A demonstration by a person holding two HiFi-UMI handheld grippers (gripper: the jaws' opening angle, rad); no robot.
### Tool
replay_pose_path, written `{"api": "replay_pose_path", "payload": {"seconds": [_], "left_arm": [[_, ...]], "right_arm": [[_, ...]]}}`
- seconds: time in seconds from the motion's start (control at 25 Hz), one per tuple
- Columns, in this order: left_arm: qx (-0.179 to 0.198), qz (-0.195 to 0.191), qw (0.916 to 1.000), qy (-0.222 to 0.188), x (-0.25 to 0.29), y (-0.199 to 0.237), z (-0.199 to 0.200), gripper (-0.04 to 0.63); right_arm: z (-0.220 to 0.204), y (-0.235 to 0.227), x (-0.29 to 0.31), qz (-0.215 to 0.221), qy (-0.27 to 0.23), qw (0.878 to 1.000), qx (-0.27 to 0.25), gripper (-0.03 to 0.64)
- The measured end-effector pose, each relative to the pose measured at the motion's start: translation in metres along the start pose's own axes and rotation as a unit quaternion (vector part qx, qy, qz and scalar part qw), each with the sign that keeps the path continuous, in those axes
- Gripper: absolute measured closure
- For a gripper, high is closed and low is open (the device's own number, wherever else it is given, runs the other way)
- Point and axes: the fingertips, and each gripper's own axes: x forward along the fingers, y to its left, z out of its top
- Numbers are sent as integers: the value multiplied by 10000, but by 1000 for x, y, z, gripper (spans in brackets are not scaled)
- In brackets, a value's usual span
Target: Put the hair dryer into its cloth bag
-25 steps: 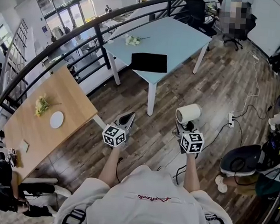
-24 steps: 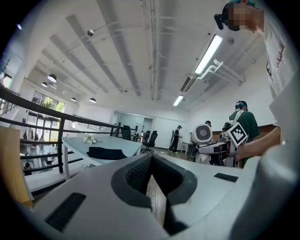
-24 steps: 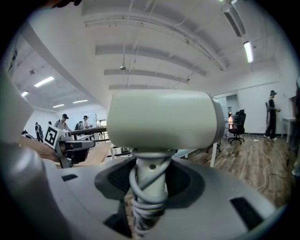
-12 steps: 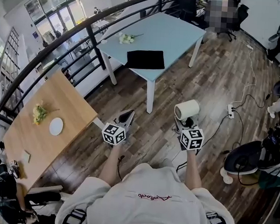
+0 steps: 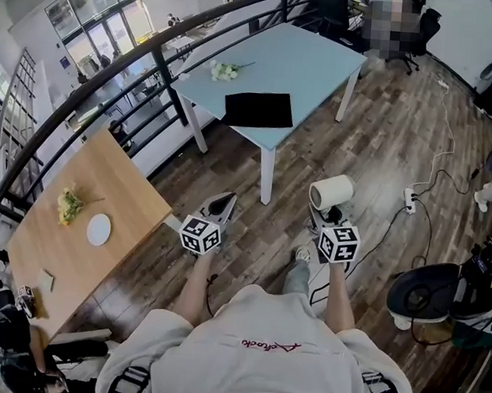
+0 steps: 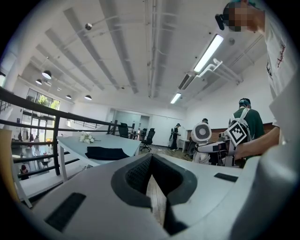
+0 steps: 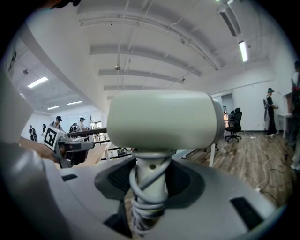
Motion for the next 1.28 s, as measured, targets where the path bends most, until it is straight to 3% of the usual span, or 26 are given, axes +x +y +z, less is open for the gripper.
{"api": "replay_pose_path", "payload": {"seconds": [0.28,0.88,1.28], "left_arm": [[13,147,9999,42,45,19,3,589],[-27,521,9986,114,185,40,34,589],[-1,513,9985,214,284,39,46,589]], "right_arm": [[5,-34,43,175,48,9998,15,426],[53,-154,130,602,136,9981,6,426],[69,-232,173,756,207,9969,68,426]]}}
